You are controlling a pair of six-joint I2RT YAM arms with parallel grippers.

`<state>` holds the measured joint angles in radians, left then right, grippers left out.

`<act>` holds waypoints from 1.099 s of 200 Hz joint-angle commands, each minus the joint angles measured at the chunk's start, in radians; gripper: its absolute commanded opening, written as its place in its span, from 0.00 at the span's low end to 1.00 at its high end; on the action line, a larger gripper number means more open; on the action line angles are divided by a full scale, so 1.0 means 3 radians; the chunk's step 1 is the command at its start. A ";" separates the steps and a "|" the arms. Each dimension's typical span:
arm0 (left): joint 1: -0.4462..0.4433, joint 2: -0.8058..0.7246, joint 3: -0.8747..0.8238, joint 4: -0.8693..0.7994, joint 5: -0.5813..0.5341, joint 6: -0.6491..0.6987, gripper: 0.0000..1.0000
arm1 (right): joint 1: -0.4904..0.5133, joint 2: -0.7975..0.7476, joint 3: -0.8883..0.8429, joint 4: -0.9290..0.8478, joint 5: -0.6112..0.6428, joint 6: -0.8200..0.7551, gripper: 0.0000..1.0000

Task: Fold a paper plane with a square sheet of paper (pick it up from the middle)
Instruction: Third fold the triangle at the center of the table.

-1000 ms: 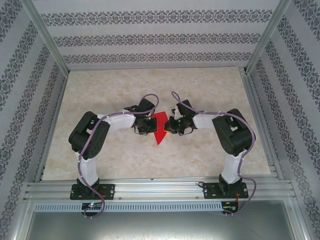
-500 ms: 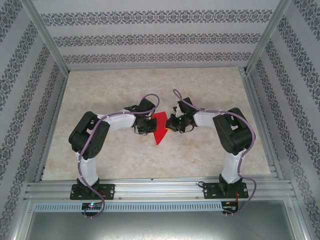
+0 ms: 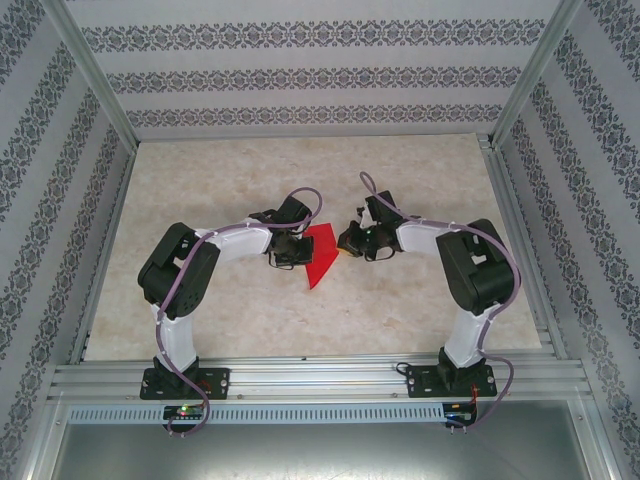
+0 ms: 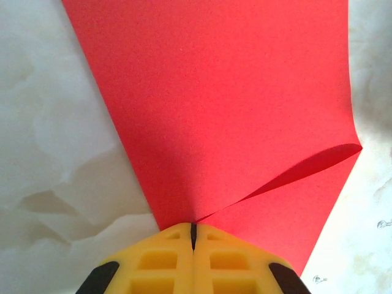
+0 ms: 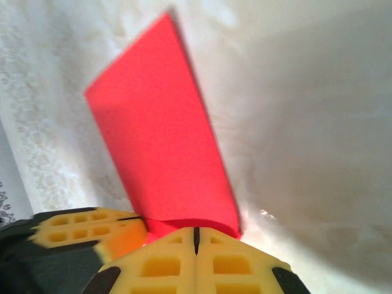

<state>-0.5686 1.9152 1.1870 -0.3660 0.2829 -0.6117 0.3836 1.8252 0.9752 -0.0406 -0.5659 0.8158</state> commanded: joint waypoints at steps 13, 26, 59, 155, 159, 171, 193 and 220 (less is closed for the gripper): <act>-0.0012 0.0143 0.0042 -0.0264 -0.0178 0.0243 0.00 | 0.0067 -0.0109 0.0049 -0.0068 0.0077 -0.0082 0.00; -0.0012 0.0149 0.0042 -0.0248 -0.0165 0.0279 0.00 | 0.0132 -0.0080 0.0067 -0.0079 0.0069 -0.0116 0.00; -0.0012 0.0144 0.0034 -0.0213 -0.0103 0.0360 0.00 | 0.0272 0.0091 0.0159 -0.0102 0.0054 -0.0134 0.00; -0.0012 -0.0014 0.0122 -0.0181 -0.0031 0.0266 0.00 | 0.0332 0.0364 -0.0066 0.0015 0.0130 -0.0075 0.00; -0.0012 -0.0032 0.0133 -0.0181 -0.0021 0.0249 0.00 | 0.0332 0.0366 -0.0075 0.0029 0.0138 -0.0061 0.00; -0.0015 -0.0107 0.0144 -0.0161 0.0013 0.0190 0.01 | 0.0337 0.0381 -0.0102 0.0048 0.0162 -0.0024 0.00; -0.0041 -0.0295 0.0123 -0.0136 0.0001 0.0036 0.14 | 0.0347 0.0389 -0.0140 0.0078 0.0212 0.0039 0.00; -0.0156 -0.0575 0.0023 -0.0198 -0.0438 -0.0336 0.35 | 0.0360 0.0393 -0.0157 0.0060 0.0263 0.0062 0.00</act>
<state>-0.5755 1.8484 1.2026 -0.3912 0.2550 -0.6071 0.4759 1.9045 0.9653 0.0212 -0.5610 0.8192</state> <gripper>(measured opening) 0.309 0.039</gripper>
